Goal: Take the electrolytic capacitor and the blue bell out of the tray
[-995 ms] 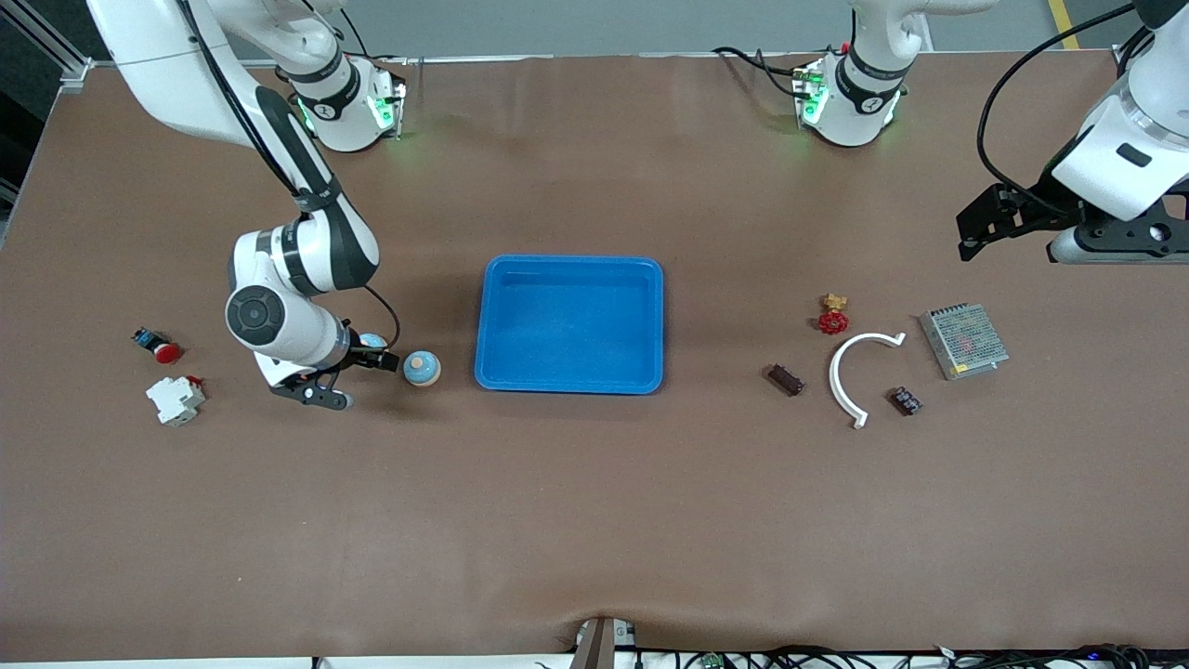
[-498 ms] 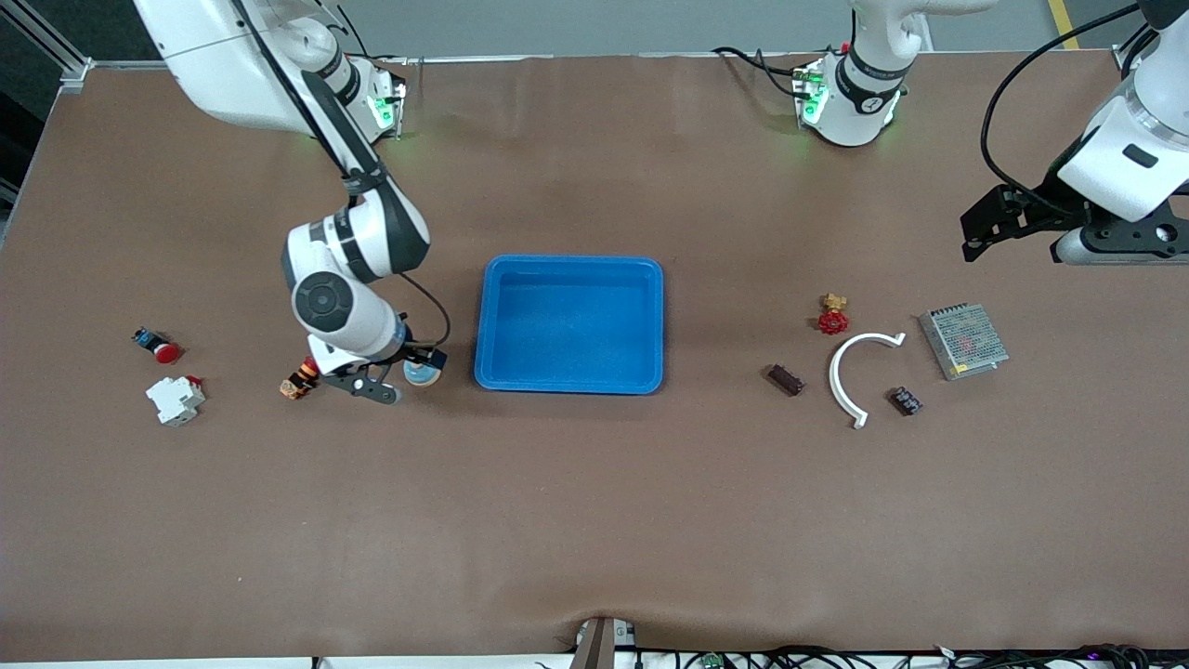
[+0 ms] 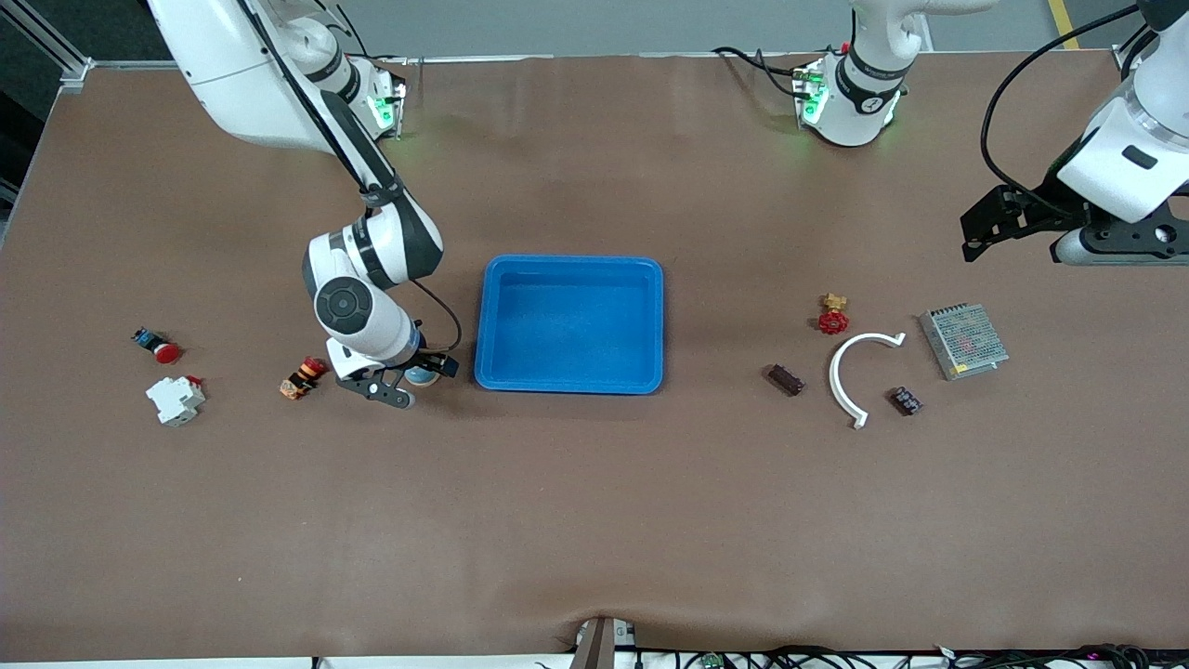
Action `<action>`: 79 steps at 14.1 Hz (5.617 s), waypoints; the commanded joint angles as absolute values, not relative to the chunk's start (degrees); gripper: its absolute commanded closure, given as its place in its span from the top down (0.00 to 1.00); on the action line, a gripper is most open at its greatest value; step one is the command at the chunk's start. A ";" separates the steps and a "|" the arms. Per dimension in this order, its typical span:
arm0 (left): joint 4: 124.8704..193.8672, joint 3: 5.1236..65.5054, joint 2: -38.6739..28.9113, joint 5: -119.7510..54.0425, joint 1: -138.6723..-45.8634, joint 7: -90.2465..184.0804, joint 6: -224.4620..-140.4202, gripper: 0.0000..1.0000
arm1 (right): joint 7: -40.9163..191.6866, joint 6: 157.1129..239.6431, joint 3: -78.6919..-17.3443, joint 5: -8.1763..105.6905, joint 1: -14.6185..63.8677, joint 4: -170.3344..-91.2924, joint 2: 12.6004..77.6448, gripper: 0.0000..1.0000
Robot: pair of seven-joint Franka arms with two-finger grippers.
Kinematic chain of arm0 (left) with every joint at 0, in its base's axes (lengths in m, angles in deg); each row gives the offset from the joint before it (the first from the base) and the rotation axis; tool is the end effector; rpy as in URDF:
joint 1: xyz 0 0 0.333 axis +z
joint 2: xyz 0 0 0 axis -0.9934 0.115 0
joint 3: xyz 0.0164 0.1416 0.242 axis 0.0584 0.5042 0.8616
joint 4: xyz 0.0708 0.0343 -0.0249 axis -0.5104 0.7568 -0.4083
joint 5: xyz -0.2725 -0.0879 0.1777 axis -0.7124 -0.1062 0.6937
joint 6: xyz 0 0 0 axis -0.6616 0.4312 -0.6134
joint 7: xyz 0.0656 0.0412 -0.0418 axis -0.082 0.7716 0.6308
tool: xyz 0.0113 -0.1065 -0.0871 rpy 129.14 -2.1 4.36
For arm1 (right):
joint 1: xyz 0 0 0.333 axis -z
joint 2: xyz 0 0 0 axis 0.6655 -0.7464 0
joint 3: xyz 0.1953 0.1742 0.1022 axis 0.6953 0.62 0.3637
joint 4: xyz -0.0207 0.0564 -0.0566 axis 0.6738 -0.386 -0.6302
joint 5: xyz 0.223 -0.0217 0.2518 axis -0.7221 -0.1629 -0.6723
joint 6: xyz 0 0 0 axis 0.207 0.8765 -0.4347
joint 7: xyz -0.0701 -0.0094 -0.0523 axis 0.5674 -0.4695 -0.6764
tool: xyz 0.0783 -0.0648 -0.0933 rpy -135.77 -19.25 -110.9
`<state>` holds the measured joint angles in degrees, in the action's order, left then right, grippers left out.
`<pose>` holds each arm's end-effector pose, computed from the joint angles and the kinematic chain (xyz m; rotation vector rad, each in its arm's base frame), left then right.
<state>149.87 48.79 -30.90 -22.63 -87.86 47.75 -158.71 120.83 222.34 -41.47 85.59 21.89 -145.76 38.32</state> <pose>0.4970 -0.0780 0.5666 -3.1265 0.0539 -0.1003 0.5118 0.1961 0.1729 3.0607 -0.5312 -0.1192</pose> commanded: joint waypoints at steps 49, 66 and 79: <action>148.52 49.07 -30.94 -22.63 -87.44 47.23 -154.84 1.00 | 112.61 191.92 -41.60 86.31 29.23 -106.24 25.25 1.00; 146.23 50.21 -31.29 -23.42 -86.64 47.32 -153.17 1.00 | 90.53 185.94 -41.60 86.13 43.30 -120.28 51.25 1.00; 146.84 49.60 -32.78 -23.07 -86.73 47.15 -149.65 1.00 | 90.61 186.20 -41.69 86.04 44.63 -127.24 59.97 1.00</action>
<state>146.77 49.83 -31.25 -22.63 -86.95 47.30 -151.08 91.08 185.45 -42.53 85.77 43.85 -124.73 57.59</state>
